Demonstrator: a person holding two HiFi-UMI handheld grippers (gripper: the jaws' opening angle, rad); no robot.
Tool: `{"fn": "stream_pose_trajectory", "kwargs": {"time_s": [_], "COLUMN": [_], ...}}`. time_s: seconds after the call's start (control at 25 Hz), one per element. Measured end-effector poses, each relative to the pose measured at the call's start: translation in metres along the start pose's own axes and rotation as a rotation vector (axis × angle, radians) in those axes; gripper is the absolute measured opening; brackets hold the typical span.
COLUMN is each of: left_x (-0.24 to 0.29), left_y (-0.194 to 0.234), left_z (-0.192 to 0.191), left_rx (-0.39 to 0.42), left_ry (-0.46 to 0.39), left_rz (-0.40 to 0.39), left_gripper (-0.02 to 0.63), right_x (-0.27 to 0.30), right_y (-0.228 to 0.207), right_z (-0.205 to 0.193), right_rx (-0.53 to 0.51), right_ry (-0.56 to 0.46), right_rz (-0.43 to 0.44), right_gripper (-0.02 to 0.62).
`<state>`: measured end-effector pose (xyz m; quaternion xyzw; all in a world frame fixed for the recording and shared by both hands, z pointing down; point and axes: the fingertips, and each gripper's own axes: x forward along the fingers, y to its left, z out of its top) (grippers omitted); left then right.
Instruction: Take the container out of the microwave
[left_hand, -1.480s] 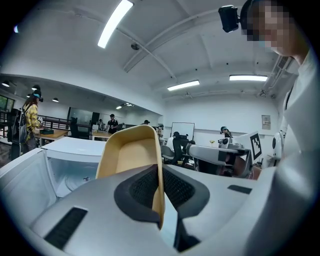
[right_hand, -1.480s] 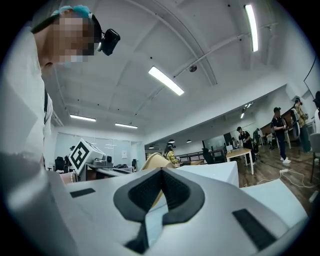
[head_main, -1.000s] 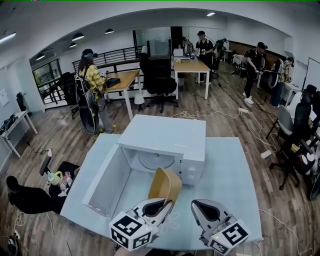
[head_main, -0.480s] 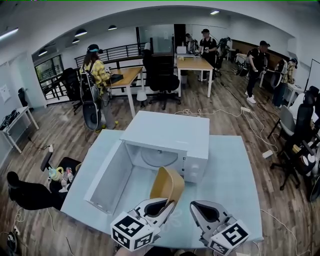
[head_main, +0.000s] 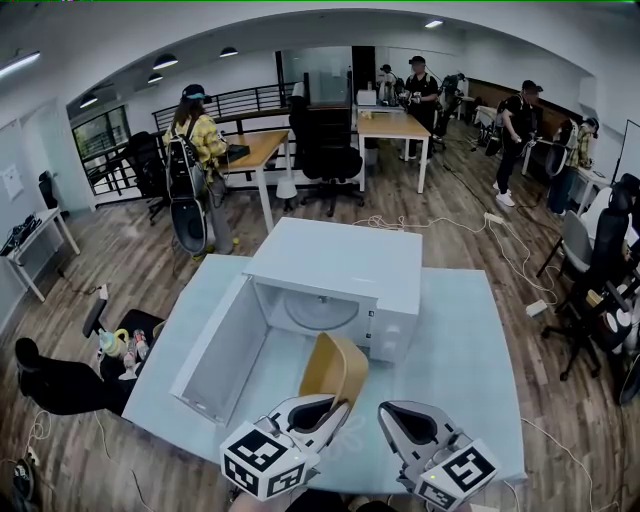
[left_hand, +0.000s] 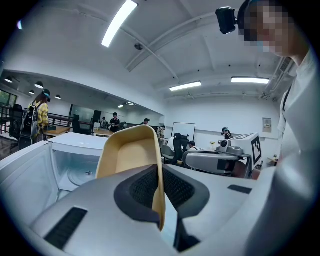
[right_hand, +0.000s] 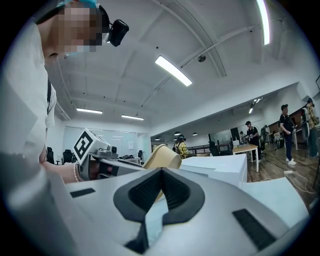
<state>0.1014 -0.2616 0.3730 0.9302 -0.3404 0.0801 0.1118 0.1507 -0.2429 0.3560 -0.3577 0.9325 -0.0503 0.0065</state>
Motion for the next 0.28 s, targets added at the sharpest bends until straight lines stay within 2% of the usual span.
{"fn": "stream_pose_trajectory", "kwargs": {"time_s": [0.28], "left_x": [0.0012], "left_y": [-0.0052], "left_z": [-0.0011], "left_rx": [0.011], "left_ry": [0.004], "left_rz": [-0.010], "left_gripper": [0.031], "right_x": [-0.0048], "right_y": [-0.0005], "right_z": [-0.0028], "right_rx": [-0.008], "right_ry": [0.009], "right_rz": [-0.006], "right_gripper": [0.009]}}
